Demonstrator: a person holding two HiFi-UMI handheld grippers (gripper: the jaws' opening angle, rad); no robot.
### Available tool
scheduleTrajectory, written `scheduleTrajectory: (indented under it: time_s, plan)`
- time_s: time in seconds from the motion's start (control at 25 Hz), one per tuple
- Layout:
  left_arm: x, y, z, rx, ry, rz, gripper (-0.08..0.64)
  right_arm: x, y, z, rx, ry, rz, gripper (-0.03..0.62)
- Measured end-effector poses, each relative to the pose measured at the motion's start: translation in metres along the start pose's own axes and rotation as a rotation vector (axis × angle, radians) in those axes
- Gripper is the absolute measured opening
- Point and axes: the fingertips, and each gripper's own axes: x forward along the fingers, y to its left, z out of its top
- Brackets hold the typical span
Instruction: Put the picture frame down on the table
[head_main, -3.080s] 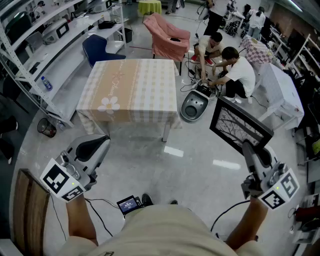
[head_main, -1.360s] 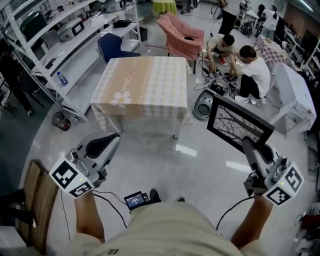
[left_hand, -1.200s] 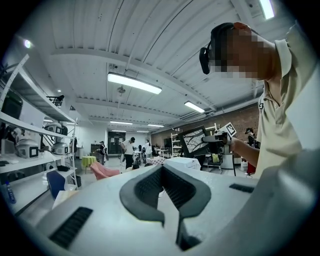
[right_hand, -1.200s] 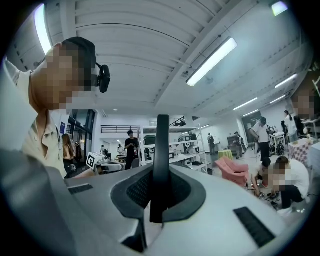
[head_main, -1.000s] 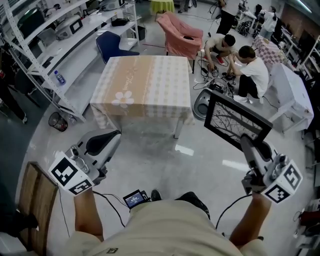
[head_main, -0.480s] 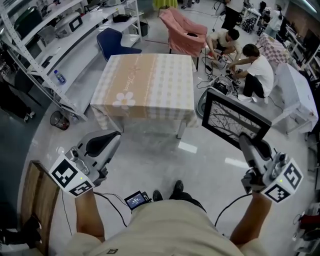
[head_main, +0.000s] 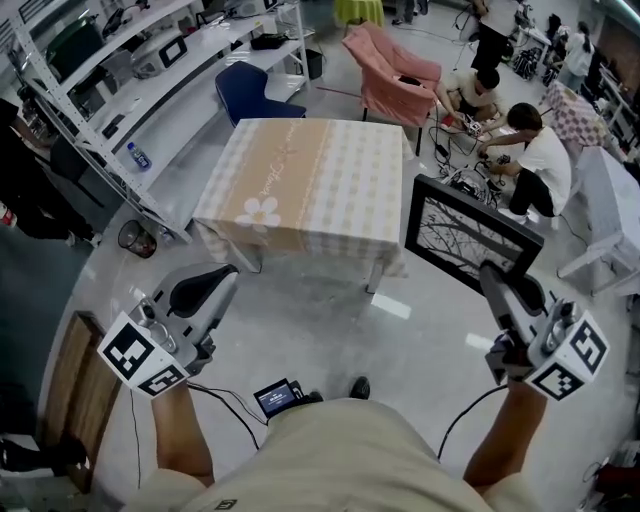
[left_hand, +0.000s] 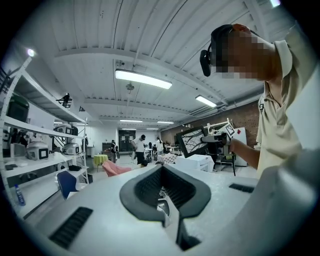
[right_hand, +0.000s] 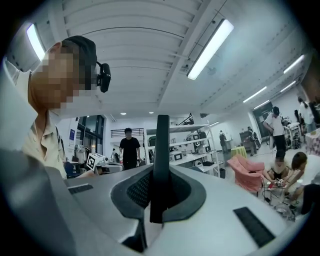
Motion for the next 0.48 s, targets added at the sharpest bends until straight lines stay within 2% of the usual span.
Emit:
scheduleTrajectory:
  time_s: [0.2, 0.48]
  plan:
    - [0.003, 0.007, -0.006, -0.01, 0.011, 0.058, 0.005, 0.02, -0.02, -0.007, 0.015, 0.014, 0.056, 0.021]
    - [-0.003, 0.037, -0.012, -0.029, 0.01, 0.094, 0.005, 0.06, -0.03, -0.011, 0.025, 0.032, 0.082, 0.021]
